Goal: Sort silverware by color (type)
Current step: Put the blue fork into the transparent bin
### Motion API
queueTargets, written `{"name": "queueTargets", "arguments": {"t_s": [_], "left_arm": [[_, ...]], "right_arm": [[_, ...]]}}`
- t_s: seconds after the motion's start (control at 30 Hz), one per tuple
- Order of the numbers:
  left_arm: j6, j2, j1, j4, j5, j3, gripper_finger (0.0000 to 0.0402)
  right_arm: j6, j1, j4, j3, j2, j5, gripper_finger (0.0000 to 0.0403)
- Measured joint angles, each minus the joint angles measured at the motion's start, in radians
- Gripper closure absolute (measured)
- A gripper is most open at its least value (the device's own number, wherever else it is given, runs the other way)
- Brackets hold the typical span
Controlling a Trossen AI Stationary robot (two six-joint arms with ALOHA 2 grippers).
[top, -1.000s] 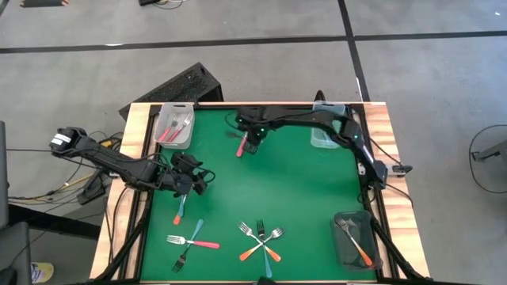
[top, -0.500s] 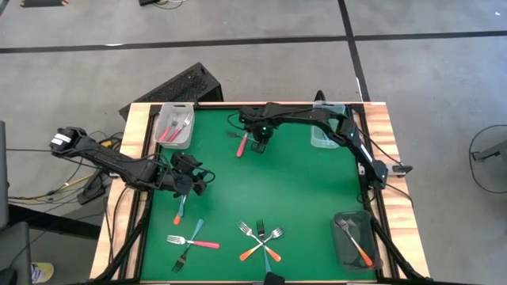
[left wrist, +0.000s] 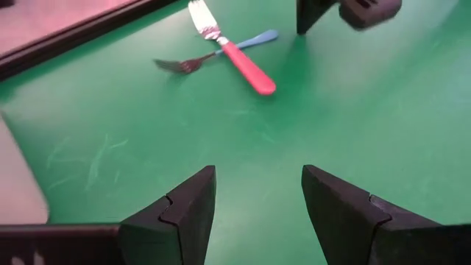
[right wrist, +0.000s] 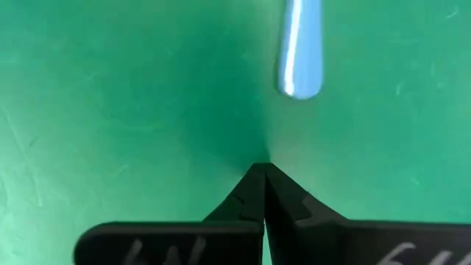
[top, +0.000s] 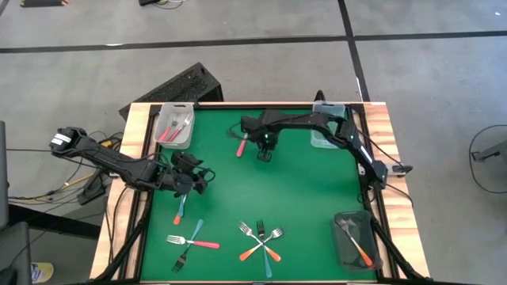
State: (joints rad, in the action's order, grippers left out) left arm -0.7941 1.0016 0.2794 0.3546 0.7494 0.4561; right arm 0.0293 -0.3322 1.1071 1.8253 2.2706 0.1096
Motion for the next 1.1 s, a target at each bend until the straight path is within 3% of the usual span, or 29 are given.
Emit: {"name": "queueTargets", "arguments": {"t_s": [0.3,0.5,0.63,0.73,0.83,0.97,1.1], "left_arm": [[0.201,0.086,-0.075,-0.226,-0.042,0.0,0.0212],[0.459,0.163,-0.283,-0.409,-0.257,0.006,0.0212],[0.601,0.205,-0.47,-0.468,-0.462,0.048,0.0212],[0.728,0.276,-0.597,-0.485,-0.643,0.101,0.0212],[0.849,0.381,-0.694,-0.479,-0.746,0.185,0.0212],[0.982,0.546,-0.781,-0.412,-0.844,0.32,0.0212],[1.101,0.705,-0.833,-0.272,-0.872,0.456,0.0212]], "right_arm": [[-0.091,0.072,-0.305,-0.404,-0.29,-0.08,0.0387],[-0.242,0.145,-0.55,-0.656,-0.525,-0.081,0.038],[-0.314,0.227,-0.721,-0.769,-0.633,-0.05,0.0382],[-0.349,0.286,-0.791,-0.818,-0.669,-0.02,0.0382],[-0.386,0.334,-0.83,-0.84,-0.69,0.019,0.0381],[-0.419,0.388,-0.821,-0.841,-0.687,0.07,0.0381],[-0.452,0.423,-0.806,-0.841,-0.679,0.073,0.0381]]}}
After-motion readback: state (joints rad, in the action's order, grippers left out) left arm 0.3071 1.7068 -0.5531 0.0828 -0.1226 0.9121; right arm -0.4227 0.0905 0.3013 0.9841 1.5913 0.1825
